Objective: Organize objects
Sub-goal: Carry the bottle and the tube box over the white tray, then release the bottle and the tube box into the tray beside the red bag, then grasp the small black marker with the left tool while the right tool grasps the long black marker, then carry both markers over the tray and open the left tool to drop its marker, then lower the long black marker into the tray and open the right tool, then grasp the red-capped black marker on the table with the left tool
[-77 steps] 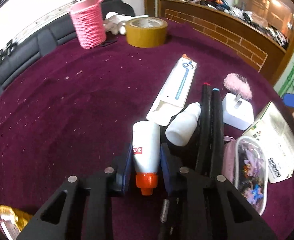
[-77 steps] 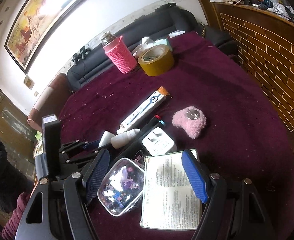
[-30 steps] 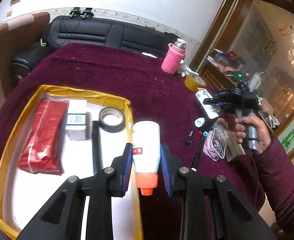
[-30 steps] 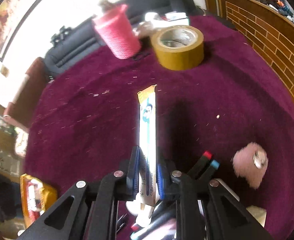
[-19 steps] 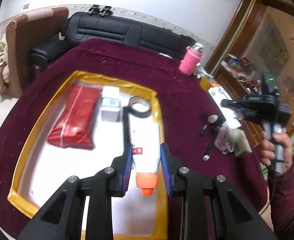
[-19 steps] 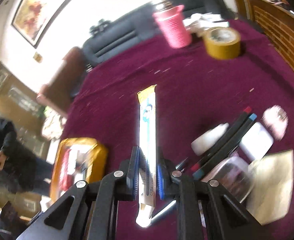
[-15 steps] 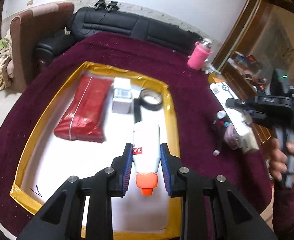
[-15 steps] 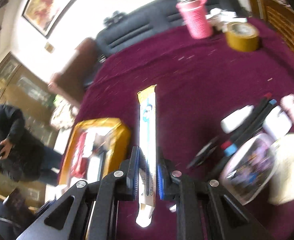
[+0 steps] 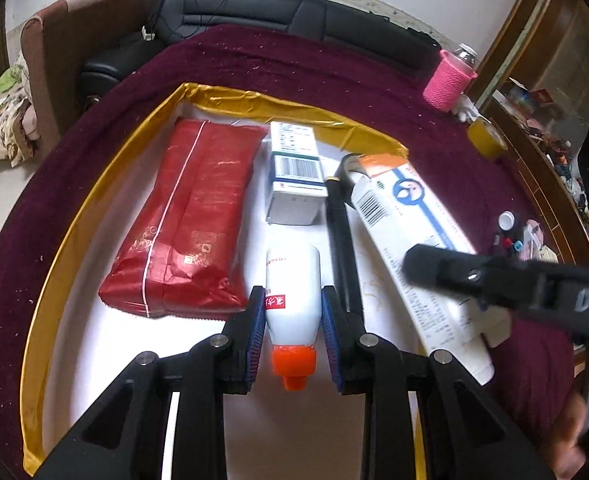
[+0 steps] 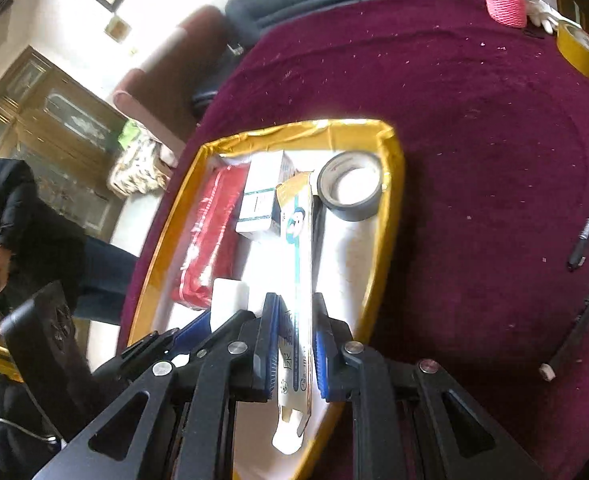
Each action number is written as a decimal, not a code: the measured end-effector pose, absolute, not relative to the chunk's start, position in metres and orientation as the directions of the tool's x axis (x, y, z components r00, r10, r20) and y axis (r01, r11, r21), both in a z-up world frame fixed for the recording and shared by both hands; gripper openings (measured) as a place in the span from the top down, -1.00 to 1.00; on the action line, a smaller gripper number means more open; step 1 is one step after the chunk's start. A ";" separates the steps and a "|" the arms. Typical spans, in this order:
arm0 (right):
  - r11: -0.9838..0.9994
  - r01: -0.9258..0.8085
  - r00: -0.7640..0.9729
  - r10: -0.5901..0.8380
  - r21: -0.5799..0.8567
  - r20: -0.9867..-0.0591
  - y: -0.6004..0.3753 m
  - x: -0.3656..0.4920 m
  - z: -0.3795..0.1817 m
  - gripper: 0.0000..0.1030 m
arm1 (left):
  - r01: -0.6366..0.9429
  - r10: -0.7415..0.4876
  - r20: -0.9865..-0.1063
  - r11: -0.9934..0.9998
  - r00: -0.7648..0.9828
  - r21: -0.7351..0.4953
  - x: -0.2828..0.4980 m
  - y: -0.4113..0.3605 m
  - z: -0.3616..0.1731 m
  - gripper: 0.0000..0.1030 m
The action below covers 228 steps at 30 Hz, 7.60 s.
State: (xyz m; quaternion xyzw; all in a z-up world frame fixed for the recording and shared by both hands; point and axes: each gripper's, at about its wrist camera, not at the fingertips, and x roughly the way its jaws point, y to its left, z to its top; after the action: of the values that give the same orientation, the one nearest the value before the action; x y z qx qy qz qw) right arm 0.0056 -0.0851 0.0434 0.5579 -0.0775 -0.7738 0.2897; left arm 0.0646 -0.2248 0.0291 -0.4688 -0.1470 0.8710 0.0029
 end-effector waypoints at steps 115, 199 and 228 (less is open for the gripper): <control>-0.989 0.100 -0.567 -0.147 0.110 -0.810 0.081 -0.019 0.010 0.69 | -0.107 0.307 -0.669 -0.940 -0.677 -0.324 0.095 -0.147 0.083 0.71; -0.789 0.189 -0.398 -0.606 0.585 -0.689 0.201 -0.089 0.092 -1.00 | -0.292 0.540 -0.583 -0.834 -0.607 -0.468 0.132 -0.101 0.099 -0.75; -0.919 0.169 -0.477 -0.392 0.356 -0.786 0.242 -0.169 0.067 0.46 | -0.480 0.421 -0.719 -0.866 -0.553 -0.138 -0.014 0.008 0.092 -0.74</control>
State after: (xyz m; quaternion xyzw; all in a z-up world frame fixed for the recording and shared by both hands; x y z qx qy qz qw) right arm -0.1694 0.2425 0.0669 0.4840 -0.1154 -0.8517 0.1646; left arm -0.0136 0.0084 0.0921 -0.3977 0.0373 0.8803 0.2559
